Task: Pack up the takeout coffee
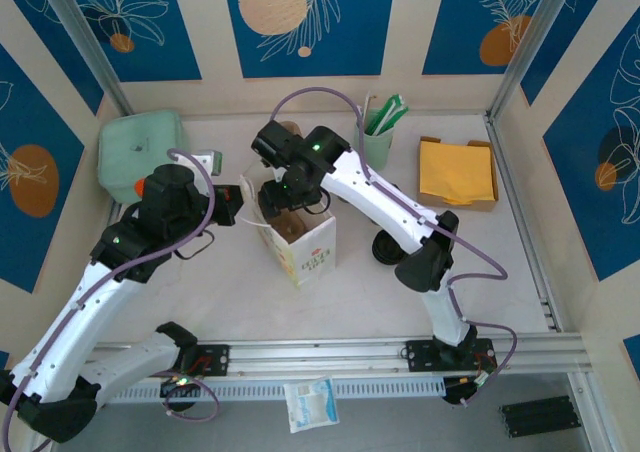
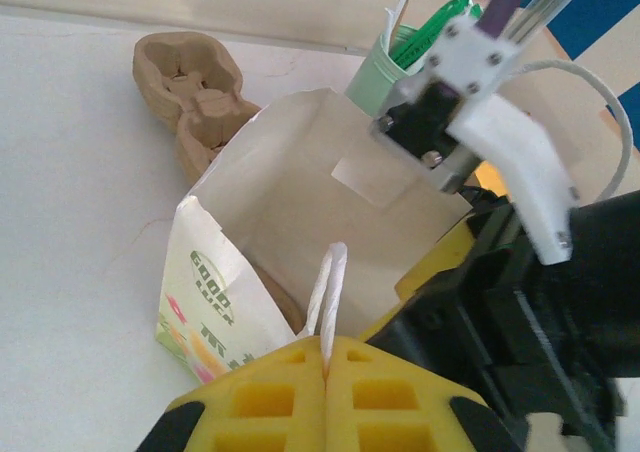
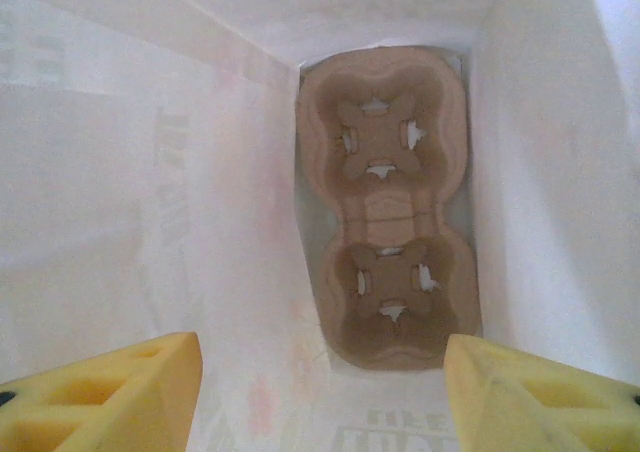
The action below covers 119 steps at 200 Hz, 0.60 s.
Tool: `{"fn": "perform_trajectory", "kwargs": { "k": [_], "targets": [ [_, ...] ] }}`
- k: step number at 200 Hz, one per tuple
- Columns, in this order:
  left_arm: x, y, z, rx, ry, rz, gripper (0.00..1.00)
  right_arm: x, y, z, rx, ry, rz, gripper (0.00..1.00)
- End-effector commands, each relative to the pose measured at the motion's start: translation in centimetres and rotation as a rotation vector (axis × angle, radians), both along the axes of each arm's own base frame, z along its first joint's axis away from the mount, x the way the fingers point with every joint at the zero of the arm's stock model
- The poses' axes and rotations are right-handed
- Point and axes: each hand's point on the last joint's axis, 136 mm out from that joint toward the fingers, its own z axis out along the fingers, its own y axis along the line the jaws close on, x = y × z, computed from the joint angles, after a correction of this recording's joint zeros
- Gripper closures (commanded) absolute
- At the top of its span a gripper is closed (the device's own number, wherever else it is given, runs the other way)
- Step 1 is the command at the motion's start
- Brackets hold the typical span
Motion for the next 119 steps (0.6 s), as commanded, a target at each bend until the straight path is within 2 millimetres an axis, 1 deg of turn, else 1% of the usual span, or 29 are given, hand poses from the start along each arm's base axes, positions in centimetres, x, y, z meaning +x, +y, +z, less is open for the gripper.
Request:
{"fn": "perform_trajectory", "kwargs": {
  "k": [1,41,95,119],
  "targets": [
    [-0.1,0.5,0.7,0.028,-0.029,0.005,0.96,-1.4,-1.1,2.4,0.000,-0.028,0.026,0.35],
    [-0.1,0.8,0.7,0.054,-0.035,0.011,0.95,-1.9,-1.2,3.0,-0.008,-0.047,0.037,0.35],
    [-0.3,1.1,1.1,0.075,-0.044,0.011,0.93,-1.7,-2.0,4.2,-0.012,-0.085,0.027,0.35],
    [-0.3,1.2,1.3,0.083,-0.048,0.012,0.90,-1.7,-2.2,4.7,-0.012,-0.101,0.026,0.35]
  ]
}}
